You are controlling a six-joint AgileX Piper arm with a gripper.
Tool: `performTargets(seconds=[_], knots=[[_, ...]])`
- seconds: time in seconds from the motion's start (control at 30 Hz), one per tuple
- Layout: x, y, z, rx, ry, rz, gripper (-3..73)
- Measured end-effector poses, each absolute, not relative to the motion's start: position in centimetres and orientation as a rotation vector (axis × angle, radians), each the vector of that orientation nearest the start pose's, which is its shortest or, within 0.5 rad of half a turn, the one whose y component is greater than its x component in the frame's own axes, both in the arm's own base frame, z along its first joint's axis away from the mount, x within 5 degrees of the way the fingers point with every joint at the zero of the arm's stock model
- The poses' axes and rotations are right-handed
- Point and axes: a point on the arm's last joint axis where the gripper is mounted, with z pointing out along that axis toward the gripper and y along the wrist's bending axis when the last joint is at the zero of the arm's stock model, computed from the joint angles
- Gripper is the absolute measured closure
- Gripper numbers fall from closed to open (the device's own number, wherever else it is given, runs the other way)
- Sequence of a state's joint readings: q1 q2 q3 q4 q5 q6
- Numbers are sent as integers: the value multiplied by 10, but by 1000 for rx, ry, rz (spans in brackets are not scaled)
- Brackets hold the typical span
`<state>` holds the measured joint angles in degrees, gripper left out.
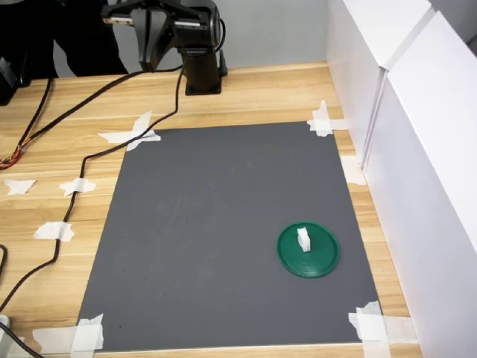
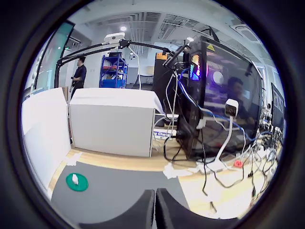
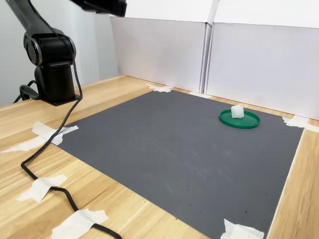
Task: Grasp a white terminal and put it on the green lid.
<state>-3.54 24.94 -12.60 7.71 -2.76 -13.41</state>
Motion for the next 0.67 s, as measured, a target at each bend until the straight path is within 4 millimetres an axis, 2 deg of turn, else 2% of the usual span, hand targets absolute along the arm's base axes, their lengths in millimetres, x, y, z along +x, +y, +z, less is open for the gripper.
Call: performTargets(seconds=[0.07, 0.2, 0.67], knots=[[88, -6, 242, -21, 1647, -119, 711], [74, -4, 219, -27, 1661, -113, 711], [74, -4, 216, -20, 1661, -107, 711]])
